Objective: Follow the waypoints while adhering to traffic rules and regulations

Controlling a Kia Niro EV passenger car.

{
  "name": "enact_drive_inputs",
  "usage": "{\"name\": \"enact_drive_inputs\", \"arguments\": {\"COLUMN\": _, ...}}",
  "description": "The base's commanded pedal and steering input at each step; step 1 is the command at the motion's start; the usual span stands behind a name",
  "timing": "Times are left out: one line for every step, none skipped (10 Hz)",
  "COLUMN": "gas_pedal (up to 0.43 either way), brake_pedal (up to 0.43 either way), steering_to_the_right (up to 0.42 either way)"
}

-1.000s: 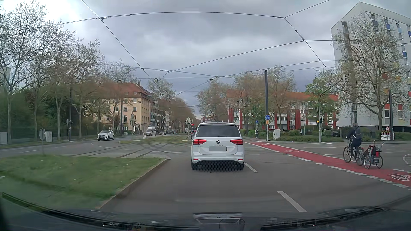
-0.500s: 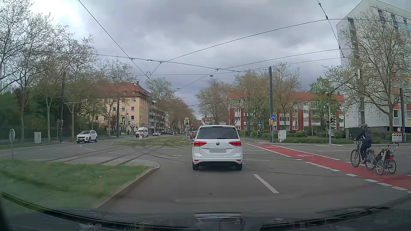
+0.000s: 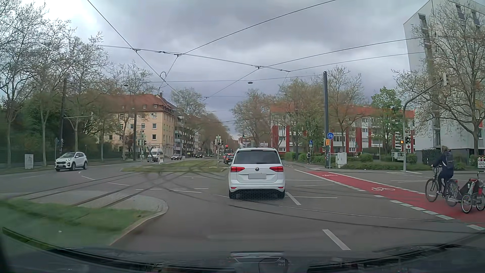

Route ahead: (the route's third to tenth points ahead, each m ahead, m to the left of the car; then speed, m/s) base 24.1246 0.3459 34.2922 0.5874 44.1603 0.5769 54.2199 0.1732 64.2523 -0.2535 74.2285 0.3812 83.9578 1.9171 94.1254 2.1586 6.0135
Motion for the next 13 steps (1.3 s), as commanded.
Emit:
{"name": "enact_drive_inputs", "arguments": {"gas_pedal": 0.169, "brake_pedal": 0.0, "steering_to_the_right": -0.005}}
{"name": "enact_drive_inputs", "arguments": {"gas_pedal": 0.169, "brake_pedal": 0.0, "steering_to_the_right": -0.006}}
{"name": "enact_drive_inputs", "arguments": {"gas_pedal": 0.169, "brake_pedal": 0.0, "steering_to_the_right": -0.007}}
{"name": "enact_drive_inputs", "arguments": {"gas_pedal": 0.169, "brake_pedal": 0.0, "steering_to_the_right": -0.007}}
{"name": "enact_drive_inputs", "arguments": {"gas_pedal": 0.169, "brake_pedal": 0.0, "steering_to_the_right": -0.006}}
{"name": "enact_drive_inputs", "arguments": {"gas_pedal": 0.169, "brake_pedal": 0.0, "steering_to_the_right": -0.003}}
{"name": "enact_drive_inputs", "arguments": {"gas_pedal": 0.169, "brake_pedal": 0.0, "steering_to_the_right": -0.003}}
{"name": "enact_drive_inputs", "arguments": {"gas_pedal": 0.169, "brake_pedal": 0.0, "steering_to_the_right": -0.004}}
{"name": "enact_drive_inputs", "arguments": {"gas_pedal": 0.169, "brake_pedal": 0.0, "steering_to_the_right": -0.004}}
{"name": "enact_drive_inputs", "arguments": {"gas_pedal": 0.169, "brake_pedal": 0.0, "steering_to_the_right": -0.002}}
{"name": "enact_drive_inputs", "arguments": {"gas_pedal": 0.169, "brake_pedal": 0.0, "steering_to_the_right": -0.002}}
{"name": "enact_drive_inputs", "arguments": {"gas_pedal": 0.169, "brake_pedal": 0.0, "steering_to_the_right": -0.002}}
{"name": "enact_drive_inputs", "arguments": {"gas_pedal": 0.169, "brake_pedal": 0.0, "steering_to_the_right": -0.002}}
